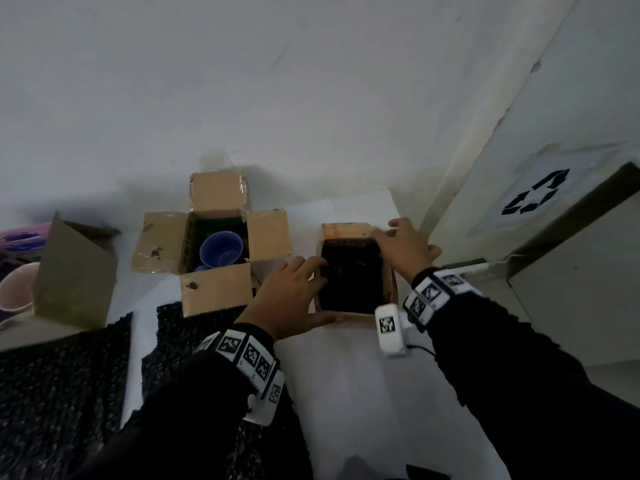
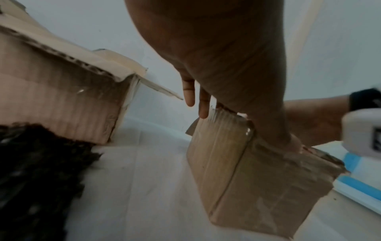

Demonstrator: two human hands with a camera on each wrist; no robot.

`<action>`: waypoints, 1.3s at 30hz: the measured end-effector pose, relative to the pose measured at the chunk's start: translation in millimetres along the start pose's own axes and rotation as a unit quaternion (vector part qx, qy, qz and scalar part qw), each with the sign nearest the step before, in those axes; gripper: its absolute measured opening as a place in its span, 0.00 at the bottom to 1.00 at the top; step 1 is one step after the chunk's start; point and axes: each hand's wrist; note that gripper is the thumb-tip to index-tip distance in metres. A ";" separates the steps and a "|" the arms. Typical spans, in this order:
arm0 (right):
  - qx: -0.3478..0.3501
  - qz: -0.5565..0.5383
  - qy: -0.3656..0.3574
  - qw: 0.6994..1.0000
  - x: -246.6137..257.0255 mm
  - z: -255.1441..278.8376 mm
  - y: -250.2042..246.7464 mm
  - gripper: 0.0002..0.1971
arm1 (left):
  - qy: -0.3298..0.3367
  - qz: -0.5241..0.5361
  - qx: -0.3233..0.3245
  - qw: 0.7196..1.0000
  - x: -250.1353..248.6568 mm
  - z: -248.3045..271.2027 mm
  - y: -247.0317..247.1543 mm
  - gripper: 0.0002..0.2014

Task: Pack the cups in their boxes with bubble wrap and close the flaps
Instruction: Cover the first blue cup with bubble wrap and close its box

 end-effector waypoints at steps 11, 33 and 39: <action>0.035 -0.286 0.085 0.954 3.3 2.9 -1.2 0.19 | -0.134 0.165 -0.104 0.972 -9.1 20.1 7.9 0.31; 0.044 -0.362 0.079 0.928 -36.4 143.7 -34.0 0.15 | -0.446 0.457 -0.101 0.763 -51.7 12.9 -14.6 0.09; 0.047 -0.402 0.201 0.892 -29.1 130.0 -23.6 0.26 | -0.472 0.461 -0.092 0.746 -62.3 18.0 -5.2 0.09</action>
Point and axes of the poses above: each hand's wrist, its own z-axis away from the middle knuckle, its own y-axis out of the palm, x = y × z, and after that the axes turned 10 degrees about -x, right-handed
